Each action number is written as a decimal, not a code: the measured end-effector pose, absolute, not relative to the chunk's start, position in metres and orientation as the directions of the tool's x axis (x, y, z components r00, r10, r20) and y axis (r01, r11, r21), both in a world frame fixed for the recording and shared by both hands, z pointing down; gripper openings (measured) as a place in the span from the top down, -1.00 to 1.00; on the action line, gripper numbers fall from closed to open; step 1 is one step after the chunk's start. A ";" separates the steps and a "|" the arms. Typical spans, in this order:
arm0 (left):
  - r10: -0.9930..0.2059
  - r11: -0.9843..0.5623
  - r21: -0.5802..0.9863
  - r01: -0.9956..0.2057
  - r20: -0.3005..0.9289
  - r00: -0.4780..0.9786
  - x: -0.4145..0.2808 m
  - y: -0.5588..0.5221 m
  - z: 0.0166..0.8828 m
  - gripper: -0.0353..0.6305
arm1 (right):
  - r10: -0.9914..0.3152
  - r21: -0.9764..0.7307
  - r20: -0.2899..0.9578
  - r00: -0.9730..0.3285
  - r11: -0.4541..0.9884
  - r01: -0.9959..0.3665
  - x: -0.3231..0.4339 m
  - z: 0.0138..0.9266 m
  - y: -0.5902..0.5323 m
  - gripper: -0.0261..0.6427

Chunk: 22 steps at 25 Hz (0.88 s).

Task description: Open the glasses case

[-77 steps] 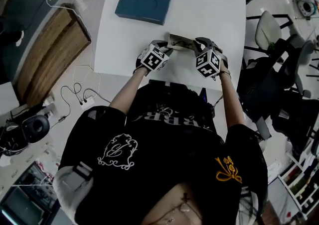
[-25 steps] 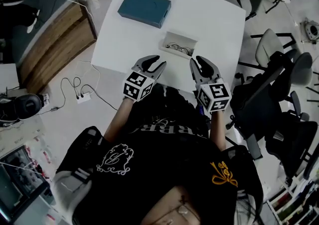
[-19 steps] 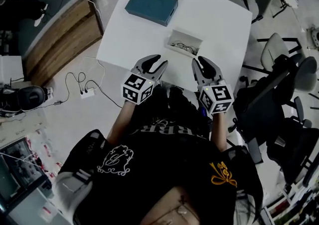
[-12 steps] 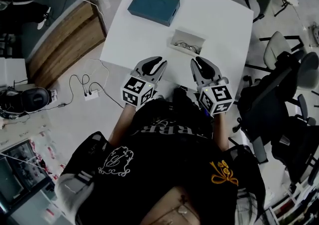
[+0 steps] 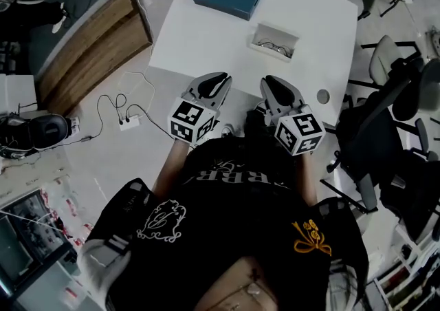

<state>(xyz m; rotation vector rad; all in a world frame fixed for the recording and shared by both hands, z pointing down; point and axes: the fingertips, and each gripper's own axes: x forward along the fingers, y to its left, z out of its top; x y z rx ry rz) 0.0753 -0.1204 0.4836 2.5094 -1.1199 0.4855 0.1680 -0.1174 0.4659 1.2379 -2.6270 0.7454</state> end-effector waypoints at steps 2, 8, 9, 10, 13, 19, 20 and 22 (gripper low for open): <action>-0.637 -0.630 0.180 -0.756 0.436 0.635 0.064 -0.105 0.482 0.74 | -0.685 -0.372 0.335 -0.647 0.535 -0.759 0.155 0.464 -0.102 0.84; -0.632 -0.642 0.193 -0.742 0.414 0.655 0.043 -0.054 0.475 0.76 | -0.682 -0.384 0.328 -0.654 0.536 -0.752 0.129 0.463 -0.049 0.88; -0.630 -0.645 0.197 -0.739 0.411 0.659 0.039 -0.046 0.474 0.76 | -0.682 -0.389 0.325 -0.655 0.534 -0.750 0.124 0.462 -0.042 0.88; -0.628 -0.647 0.200 -0.736 0.408 0.663 0.035 -0.039 0.473 0.76 | -0.682 -0.393 0.323 -0.656 0.534 -0.749 0.120 0.461 -0.034 0.88; -0.621 -0.656 0.206 -0.726 0.400 0.674 0.029 -0.018 0.470 0.76 | -0.680 -0.387 0.315 -0.662 0.545 -0.744 0.109 0.458 -0.013 0.88; -0.601 -0.686 0.205 -0.698 0.380 0.703 0.034 0.014 0.469 0.76 | -0.703 -0.380 0.294 -0.648 0.536 -0.754 0.110 0.454 0.015 0.88; -0.598 -0.691 0.204 -0.694 0.377 0.707 0.035 0.017 0.469 0.77 | -0.707 -0.386 0.288 -0.646 0.531 -0.754 0.111 0.453 0.019 0.88; -0.592 -0.697 0.207 -0.687 0.373 0.714 0.037 0.025 0.469 0.77 | -0.713 -0.398 0.280 -0.643 0.524 -0.753 0.113 0.452 0.024 0.88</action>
